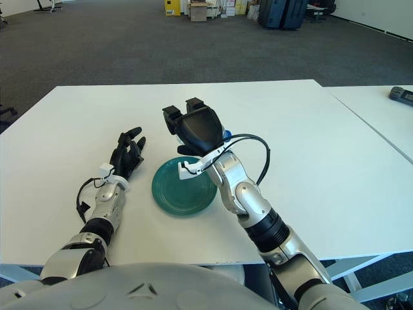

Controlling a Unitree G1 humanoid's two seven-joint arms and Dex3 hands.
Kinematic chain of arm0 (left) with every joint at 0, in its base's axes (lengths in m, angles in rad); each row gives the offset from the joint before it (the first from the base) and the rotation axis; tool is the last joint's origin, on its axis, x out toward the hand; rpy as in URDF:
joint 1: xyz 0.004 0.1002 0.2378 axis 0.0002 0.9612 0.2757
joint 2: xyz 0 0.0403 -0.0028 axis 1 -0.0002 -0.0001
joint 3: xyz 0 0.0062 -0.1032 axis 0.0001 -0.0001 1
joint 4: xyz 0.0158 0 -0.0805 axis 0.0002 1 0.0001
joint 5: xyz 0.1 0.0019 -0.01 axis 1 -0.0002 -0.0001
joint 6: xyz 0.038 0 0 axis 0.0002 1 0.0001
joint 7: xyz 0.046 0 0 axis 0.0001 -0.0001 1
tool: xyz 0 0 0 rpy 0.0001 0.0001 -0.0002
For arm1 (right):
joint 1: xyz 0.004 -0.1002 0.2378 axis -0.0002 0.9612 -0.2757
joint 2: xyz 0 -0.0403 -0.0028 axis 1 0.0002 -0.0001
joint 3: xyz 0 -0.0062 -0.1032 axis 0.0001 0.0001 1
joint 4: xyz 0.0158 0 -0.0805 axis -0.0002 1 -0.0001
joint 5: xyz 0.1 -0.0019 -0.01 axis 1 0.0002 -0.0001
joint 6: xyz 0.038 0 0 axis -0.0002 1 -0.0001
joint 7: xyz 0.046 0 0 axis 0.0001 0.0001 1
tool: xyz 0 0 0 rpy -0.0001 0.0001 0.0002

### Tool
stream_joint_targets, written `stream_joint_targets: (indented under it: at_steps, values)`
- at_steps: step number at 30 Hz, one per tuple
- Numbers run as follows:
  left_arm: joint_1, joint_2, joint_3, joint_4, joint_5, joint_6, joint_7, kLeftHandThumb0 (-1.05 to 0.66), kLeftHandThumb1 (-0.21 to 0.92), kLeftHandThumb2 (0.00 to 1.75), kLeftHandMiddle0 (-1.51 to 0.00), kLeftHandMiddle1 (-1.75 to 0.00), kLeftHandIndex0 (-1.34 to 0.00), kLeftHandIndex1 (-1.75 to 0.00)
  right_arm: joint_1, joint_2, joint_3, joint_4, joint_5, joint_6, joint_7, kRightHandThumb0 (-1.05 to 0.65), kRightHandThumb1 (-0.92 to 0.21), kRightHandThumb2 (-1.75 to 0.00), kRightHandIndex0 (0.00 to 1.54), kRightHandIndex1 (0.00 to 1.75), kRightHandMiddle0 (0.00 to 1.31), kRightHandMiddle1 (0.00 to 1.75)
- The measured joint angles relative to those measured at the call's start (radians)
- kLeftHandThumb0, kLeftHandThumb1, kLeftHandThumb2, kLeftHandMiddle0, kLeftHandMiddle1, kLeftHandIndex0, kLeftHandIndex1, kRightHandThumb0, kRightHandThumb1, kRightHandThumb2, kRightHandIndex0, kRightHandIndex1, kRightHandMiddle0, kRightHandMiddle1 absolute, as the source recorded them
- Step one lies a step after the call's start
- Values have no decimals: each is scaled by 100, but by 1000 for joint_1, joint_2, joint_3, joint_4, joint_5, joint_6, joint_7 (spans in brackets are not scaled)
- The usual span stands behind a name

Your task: Put the bottle into the plate.

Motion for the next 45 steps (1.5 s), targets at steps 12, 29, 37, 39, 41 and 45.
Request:
stream_joint_targets:
  at_steps: [12, 29, 37, 39, 41, 45]
  values:
    - [-13, -1, -9, 11, 30, 39, 86, -81, 92, 101, -46, -3, 0, -99, 68, 47, 45, -63, -59, 6, -6, 0, -5, -163, 82, 173, 57, 175]
    - [-55, -87, 47, -24, -97, 224, 107, -73, 92, 93, -36, -89, -26, -129, 149, 165, 158, -87, -75, 14, 8, 0, 4, -173, 88, 175, 65, 175]
    - [63, -65, 42, -309, -285, 345, -49, -66, 92, 109, -31, -61, -18, -116, 167, 174, 184, -88, -73, -8, 28, 0, 3, -172, 87, 175, 64, 175]
    - [117, -60, 33, -383, -323, 365, -85, -66, 92, 109, -31, -59, -17, -115, 174, 173, 184, -87, -72, -6, 40, 0, 2, -170, 86, 175, 63, 175]
    - [177, -61, 21, -434, -345, 362, -106, -65, 92, 110, -29, -58, -16, -114, 179, 174, 186, -88, -68, -7, 49, 0, -1, -167, 84, 175, 61, 175]
    - [233, -62, -22, -473, -309, 330, -103, -67, 92, 112, -28, -56, -13, -114, 183, 180, 194, -88, -61, -7, 66, 0, -5, -163, 81, 175, 58, 175]
